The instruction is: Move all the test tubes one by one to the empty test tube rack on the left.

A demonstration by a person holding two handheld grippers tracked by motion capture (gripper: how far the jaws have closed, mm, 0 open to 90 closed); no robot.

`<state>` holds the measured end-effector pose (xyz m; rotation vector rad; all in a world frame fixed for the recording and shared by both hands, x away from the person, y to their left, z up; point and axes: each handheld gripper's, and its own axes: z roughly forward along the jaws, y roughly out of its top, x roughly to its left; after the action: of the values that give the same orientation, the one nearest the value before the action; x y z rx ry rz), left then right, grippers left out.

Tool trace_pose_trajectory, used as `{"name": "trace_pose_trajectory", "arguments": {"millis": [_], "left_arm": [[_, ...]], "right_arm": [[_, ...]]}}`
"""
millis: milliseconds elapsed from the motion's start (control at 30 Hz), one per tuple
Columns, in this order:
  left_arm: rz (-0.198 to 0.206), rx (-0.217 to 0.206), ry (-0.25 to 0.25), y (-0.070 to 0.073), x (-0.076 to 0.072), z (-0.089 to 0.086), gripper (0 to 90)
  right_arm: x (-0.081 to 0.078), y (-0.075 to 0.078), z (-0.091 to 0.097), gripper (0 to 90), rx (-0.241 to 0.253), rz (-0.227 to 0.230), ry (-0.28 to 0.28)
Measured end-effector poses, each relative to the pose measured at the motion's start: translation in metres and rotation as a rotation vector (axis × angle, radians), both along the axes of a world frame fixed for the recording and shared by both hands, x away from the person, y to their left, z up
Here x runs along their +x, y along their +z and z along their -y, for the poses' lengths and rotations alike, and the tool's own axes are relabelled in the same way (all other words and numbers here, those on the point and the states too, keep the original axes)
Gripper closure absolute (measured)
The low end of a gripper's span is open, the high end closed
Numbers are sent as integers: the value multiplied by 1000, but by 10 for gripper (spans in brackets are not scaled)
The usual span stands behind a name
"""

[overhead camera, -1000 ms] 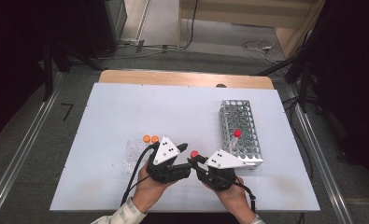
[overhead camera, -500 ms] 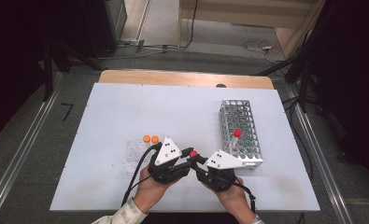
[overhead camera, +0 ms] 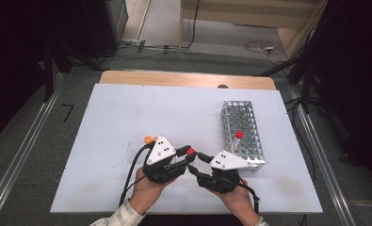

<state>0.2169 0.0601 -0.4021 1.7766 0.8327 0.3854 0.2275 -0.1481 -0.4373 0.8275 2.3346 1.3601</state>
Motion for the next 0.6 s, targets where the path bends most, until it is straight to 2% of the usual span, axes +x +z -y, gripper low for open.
{"name": "trace_pose_trajectory", "arguments": {"millis": [100,267,600], "left_arm": [[3,-24,10,6,-1,-8,702],[15,-53,40,16,-2,-22,703],[25,-72,69,24,-5,-37,703]], "right_arm": [[0,2,3,397,3,-5,-2],[-2,5,9,386,16,0,-2],[-2,7,15,383,22,2,-15]]}}
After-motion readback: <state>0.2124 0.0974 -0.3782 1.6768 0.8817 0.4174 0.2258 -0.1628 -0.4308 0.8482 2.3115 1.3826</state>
